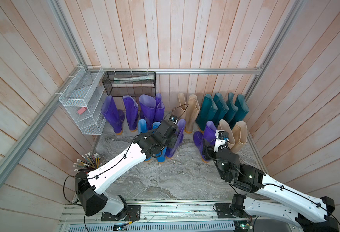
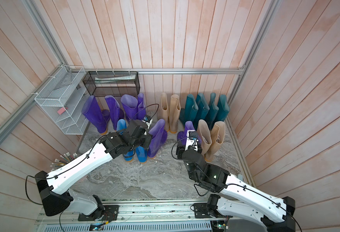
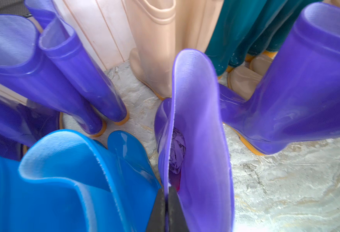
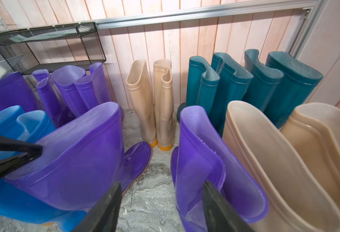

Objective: Match and arrange rain boots in pairs
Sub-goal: Adjust the rain boot at the center of the board.

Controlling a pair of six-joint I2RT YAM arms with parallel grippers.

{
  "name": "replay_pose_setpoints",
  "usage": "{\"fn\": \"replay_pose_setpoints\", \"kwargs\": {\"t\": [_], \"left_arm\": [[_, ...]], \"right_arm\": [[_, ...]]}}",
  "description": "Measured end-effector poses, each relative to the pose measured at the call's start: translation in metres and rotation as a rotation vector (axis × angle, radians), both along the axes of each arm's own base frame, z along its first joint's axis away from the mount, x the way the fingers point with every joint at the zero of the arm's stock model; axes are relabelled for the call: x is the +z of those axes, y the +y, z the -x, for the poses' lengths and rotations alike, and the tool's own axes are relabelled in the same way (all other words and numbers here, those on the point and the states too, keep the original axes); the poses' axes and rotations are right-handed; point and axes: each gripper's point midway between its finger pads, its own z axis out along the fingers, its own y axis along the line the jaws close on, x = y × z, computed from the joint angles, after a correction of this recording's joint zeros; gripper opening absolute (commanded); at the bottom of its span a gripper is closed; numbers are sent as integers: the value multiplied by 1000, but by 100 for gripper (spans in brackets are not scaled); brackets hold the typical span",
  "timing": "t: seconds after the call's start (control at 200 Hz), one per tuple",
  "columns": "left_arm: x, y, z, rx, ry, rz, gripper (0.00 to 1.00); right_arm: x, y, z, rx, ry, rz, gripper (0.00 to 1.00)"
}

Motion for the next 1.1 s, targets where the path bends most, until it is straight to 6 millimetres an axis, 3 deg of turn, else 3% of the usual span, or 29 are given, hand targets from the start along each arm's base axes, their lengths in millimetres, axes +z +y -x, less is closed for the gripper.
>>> {"fn": "replay_pose_setpoints", "kwargs": {"t": [0.23, 0.47, 0.51, 0.55, 0.615, 0.635, 0.735, 0.855, 1.095], "left_arm": [[0, 11, -2, 105, -6, 47, 0], [12, 27, 12, 195, -22, 144, 0], [12, 26, 15, 201, -19, 163, 0], [13, 24, 17, 204, -17, 183, 0], [12, 23, 19, 212, -13, 207, 0], [11, 23, 19, 215, -11, 212, 0], [7, 21, 19, 227, 1, 237, 0], [7, 18, 18, 229, 4, 272, 0], [3, 12, 23, 210, 26, 339, 0]], "right_arm": [[-9, 4, -4, 26, 28, 45, 65], [-22, 7, -16, 34, 70, 86, 64], [-24, 9, -20, 33, 79, 87, 58], [-27, 14, -24, 36, 93, 91, 45], [-34, 25, -31, 47, 120, 96, 10], [-38, 31, -34, 53, 133, 101, 0], [-68, 57, -49, 70, 210, 124, 0], [-123, 78, -61, 73, 327, 163, 0], [-179, 86, -95, 29, 433, 57, 0]]}}
